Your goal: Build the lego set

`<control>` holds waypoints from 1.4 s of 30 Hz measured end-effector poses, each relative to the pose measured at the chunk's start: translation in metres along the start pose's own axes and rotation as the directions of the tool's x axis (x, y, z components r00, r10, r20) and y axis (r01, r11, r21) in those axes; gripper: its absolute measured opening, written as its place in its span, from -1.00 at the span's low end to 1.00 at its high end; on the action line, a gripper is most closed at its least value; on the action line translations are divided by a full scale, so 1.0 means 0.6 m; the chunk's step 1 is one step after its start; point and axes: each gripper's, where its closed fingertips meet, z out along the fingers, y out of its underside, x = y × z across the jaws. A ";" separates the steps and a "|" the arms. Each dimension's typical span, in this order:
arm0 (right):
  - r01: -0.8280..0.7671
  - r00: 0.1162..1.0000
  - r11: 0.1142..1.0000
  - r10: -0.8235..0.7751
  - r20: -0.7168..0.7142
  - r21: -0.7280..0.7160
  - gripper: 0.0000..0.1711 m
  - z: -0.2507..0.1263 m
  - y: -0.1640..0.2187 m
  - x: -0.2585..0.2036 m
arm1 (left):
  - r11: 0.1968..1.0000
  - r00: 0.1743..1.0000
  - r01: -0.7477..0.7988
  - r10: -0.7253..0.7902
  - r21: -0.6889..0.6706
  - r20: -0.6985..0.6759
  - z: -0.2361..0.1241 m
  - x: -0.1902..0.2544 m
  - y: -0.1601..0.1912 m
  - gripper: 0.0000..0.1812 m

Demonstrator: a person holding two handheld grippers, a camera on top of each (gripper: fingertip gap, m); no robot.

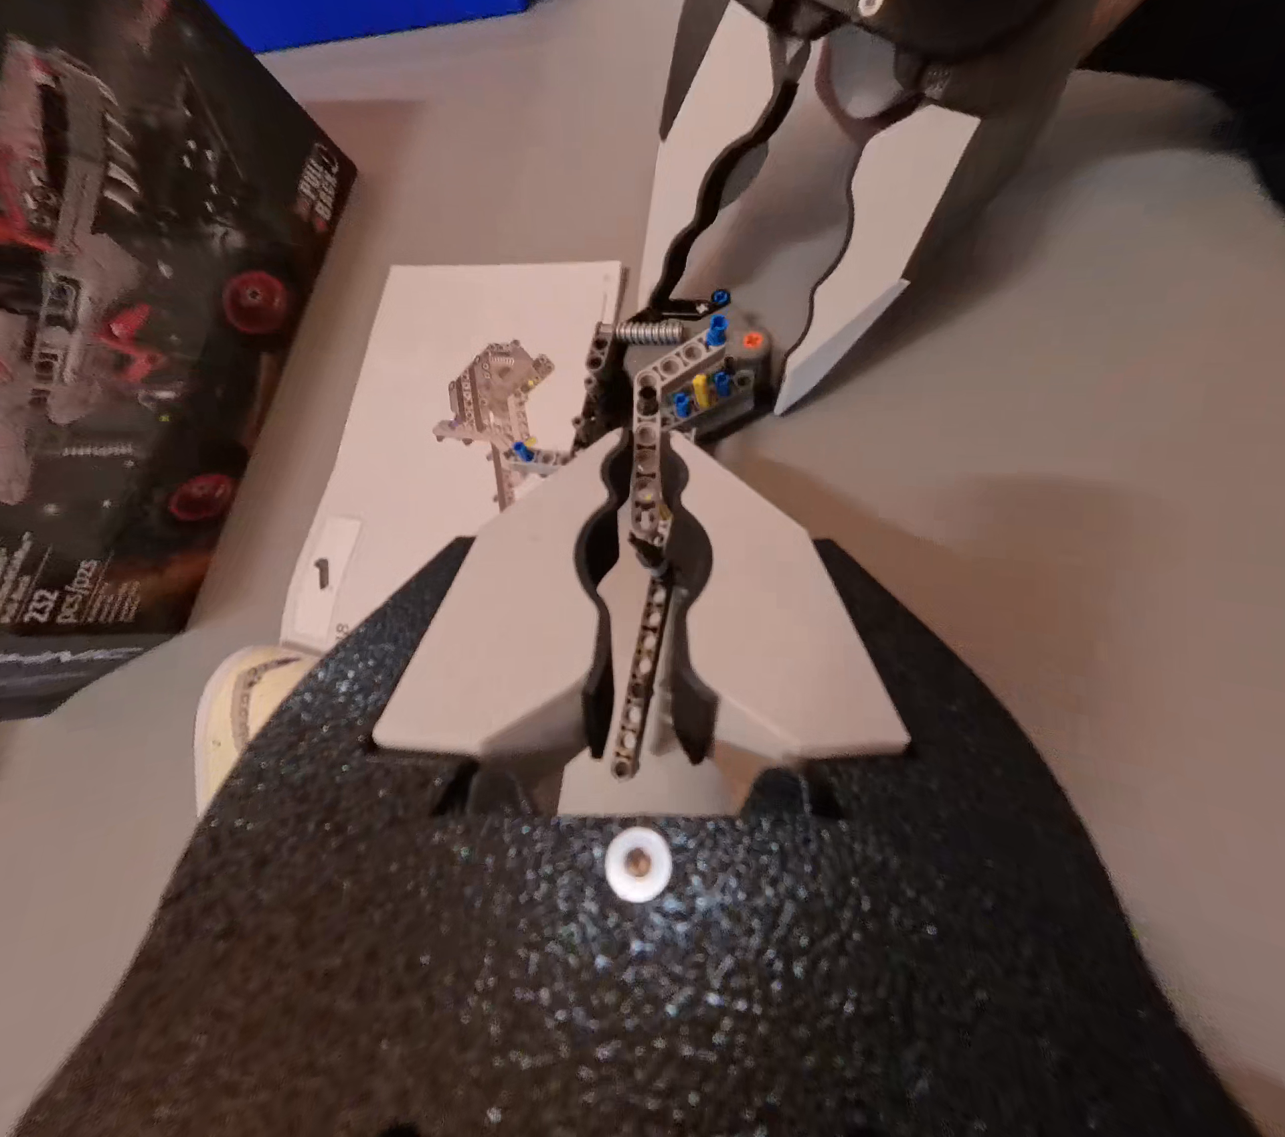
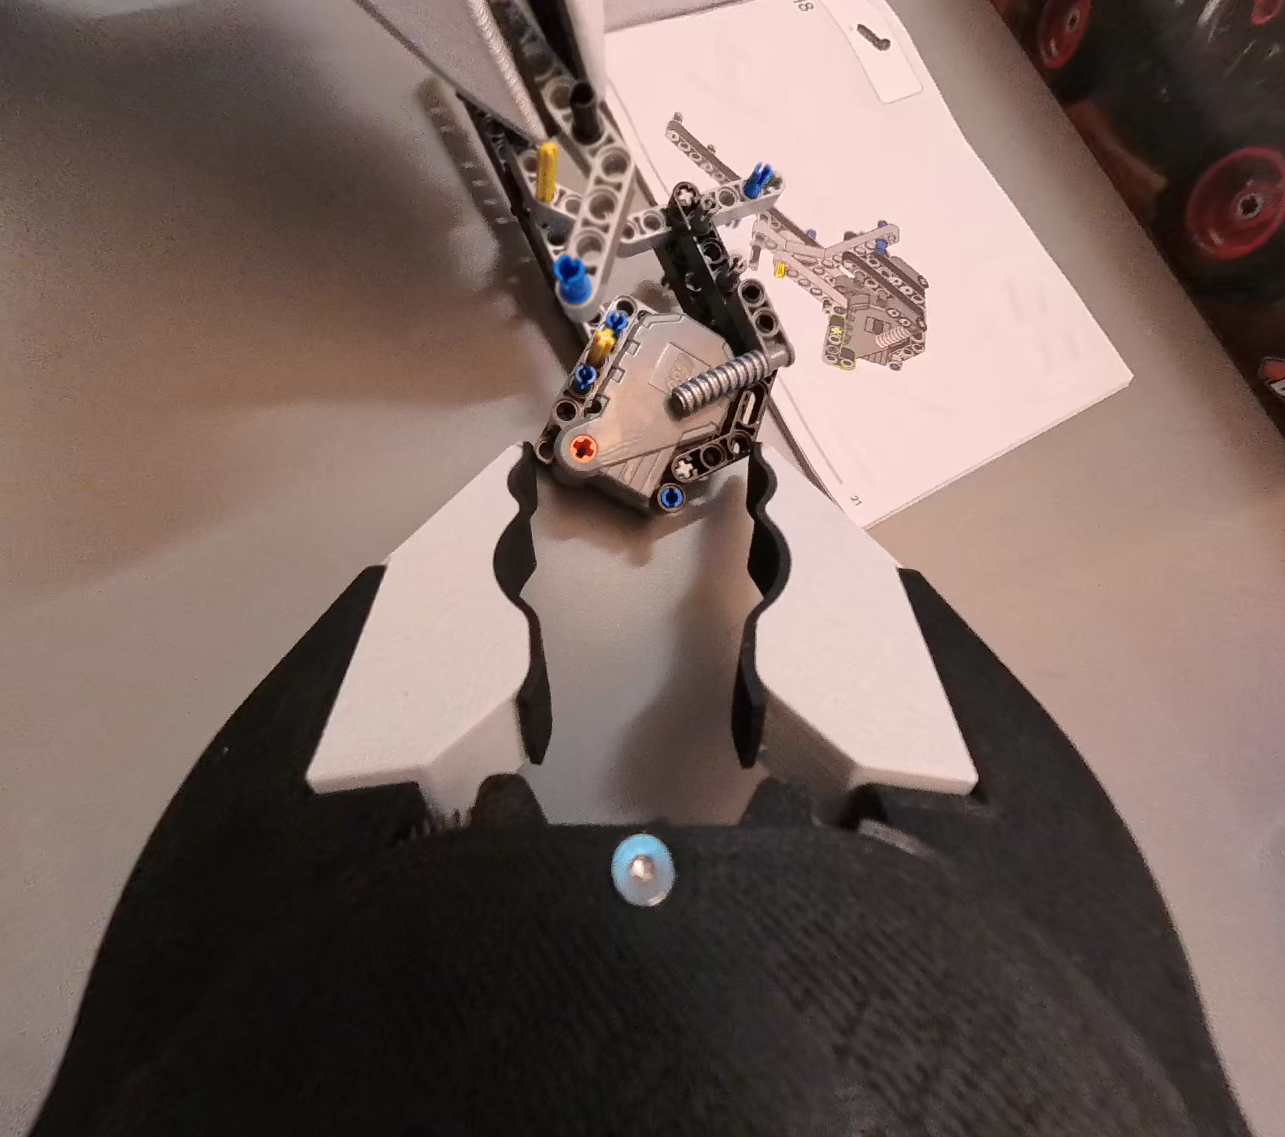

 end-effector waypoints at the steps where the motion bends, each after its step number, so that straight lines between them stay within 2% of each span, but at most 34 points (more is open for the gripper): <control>1: 0.000 1.000 1.000 0.000 0.002 0.008 -0.31 0.000 0.000 -0.001 | 1.000 1.000 0.009 -0.009 0.013 0.008 -0.001 0.003 -0.003 -0.95; 4: 0.009 1.000 1.000 -0.009 0.020 0.024 -0.31 -0.004 0.002 -0.008 | 0.997 0.999 0.042 -0.041 0.072 -0.013 -0.003 0.019 -0.015 -0.95; 10: 0.028 0.999 0.999 -0.030 0.041 0.040 -0.31 -0.005 0.000 -0.020 | 0.998 1.000 0.012 -0.012 0.069 0.010 -0.011 0.023 -0.003 -0.95; 12: 0.048 0.997 0.997 -0.051 0.053 0.057 -0.31 -0.002 -0.004 -0.028 | 0.996 0.997 0.021 -0.027 0.085 0.075 -0.032 -0.008 0.004 -0.95; 14: 0.057 0.996 0.996 -0.062 0.062 0.074 -0.31 0.004 -0.011 -0.035 | 0.991 0.976 0.056 -0.080 0.123 0.202 -0.064 -0.074 0.018 -0.95; 17: 0.094 0.993 0.992 -0.100 0.069 0.078 -0.31 0.015 -0.025 -0.049 | 0.982 0.893 0.087 -0.151 0.166 0.424 -0.124 -0.188 0.060 -0.95; 19: 0.142 0.987 0.986 -0.148 0.061 0.093 -0.31 0.024 -0.036 -0.057 | 0.977 0.834 0.082 -0.176 0.199 0.524 -0.155 -0.241 0.092 -0.95; 23: 0.201 0.977 0.976 -0.206 0.057 0.085 -0.32 0.033 -0.048 -0.061 | 0.959 0.776 0.137 -0.260 0.249 0.575 -0.178 -0.271 0.154 -0.95; 26: 0.192 0.977 0.971 -0.203 0.068 0.146 -0.34 -0.008 -0.066 -0.031 | 0.950 0.766 0.205 -0.305 0.235 0.565 -0.176 -0.270 0.197 -0.95; 29: 0.126 0.990 0.921 -0.139 0.008 0.368 -0.63 -0.071 -0.139 0.041 | 0.943 0.707 0.230 -0.333 0.242 0.624 -0.200 -0.284 0.216 -0.95; 31: 0.109 0.991 0.878 -0.134 0.022 0.467 -0.82 -0.077 -0.191 0.081 | 0.926 0.659 0.254 -0.378 0.280 0.650 -0.215 -0.292 0.219 -0.95; 33: 0.122 0.986 0.876 -0.159 0.041 0.467 -1.00 -0.035 -0.226 0.116 | 0.911 0.627 0.261 -0.412 0.320 0.661 -0.225 -0.296 0.216 -0.95; 36: 0.254 0.950 0.926 -0.293 0.109 0.279 -1.00 0.077 -0.222 0.133 | 0.910 0.596 0.243 -0.413 0.336 0.689 -0.231 -0.299 0.211 -0.95; 38: 0.380 0.893 0.896 -0.421 0.163 0.231 -1.00 0.136 -0.223 0.113 | 0.923 0.576 0.212 -0.384 0.321 0.722 -0.235 -0.301 0.211 -0.95; 42: 0.539 0.803 0.808 -0.578 0.146 0.239 -1.00 0.213 -0.245 0.084 | 0.949 0.528 0.158 -0.315 0.274 0.789 -0.243 -0.305 0.210 -0.95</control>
